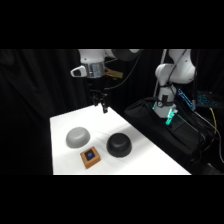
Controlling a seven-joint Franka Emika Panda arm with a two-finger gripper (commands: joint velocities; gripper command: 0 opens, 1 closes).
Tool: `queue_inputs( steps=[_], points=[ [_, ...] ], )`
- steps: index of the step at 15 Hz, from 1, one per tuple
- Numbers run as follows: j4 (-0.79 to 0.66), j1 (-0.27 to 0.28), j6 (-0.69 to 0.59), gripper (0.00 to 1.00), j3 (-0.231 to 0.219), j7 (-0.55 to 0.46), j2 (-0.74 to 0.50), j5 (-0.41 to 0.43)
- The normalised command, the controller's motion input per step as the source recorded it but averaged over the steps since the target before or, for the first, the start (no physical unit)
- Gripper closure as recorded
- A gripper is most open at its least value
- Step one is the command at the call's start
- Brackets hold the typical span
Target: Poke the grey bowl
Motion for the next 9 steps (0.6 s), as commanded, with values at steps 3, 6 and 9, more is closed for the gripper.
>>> queue_inputs(
  steps=[3, 6, 9],
  points=[
    [0.13, -0.043, -0.02, 0.00, 0.002, -0.04, 0.07, 0.031],
    [0.42, -0.108, -0.14, 0.00, -0.047, -0.11, 0.24, 0.135],
    [0.62, -0.150, -0.16, 0.00, -0.067, -0.14, 0.39, 0.201]
  ],
)
